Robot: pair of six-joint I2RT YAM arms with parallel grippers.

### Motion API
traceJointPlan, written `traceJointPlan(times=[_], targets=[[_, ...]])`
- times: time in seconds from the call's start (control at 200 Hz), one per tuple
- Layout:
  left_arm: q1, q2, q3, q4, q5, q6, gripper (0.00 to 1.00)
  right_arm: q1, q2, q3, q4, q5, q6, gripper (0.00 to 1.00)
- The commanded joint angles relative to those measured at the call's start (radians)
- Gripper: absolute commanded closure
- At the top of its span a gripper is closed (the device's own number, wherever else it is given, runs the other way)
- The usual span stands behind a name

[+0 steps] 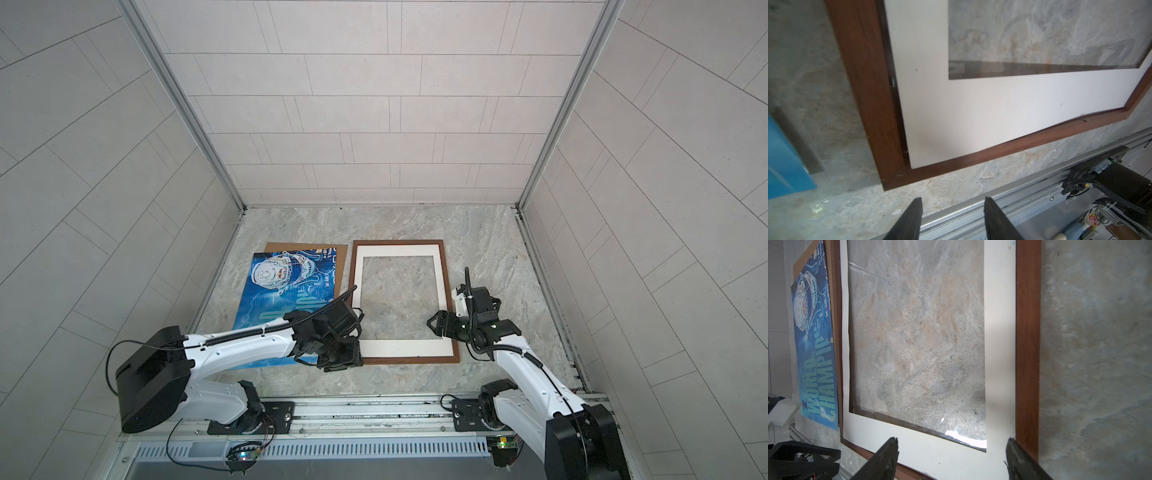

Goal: Put the photo into the frame
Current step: 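Press the mat's edge nearest the left gripper into the frame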

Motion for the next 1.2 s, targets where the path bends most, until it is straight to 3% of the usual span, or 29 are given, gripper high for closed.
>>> traceJointPlan(times=[0.0, 0.625, 1.196], targets=[[-0.008, 0.007, -0.014, 0.032, -0.010, -0.037, 0.46, -0.005, 0.004, 0.021, 0.003, -0.001, -0.013, 0.23], [0.002, 0.061, 0.028, 0.069, -0.056, -0.011, 0.46, -0.005, 0.002, 0.021, 0.003, -0.006, -0.016, 0.22], [0.005, 0.080, 0.028, 0.095, -0.032, -0.016, 0.46, -0.004, -0.001, 0.019, 0.002, -0.008, -0.018, 0.23]])
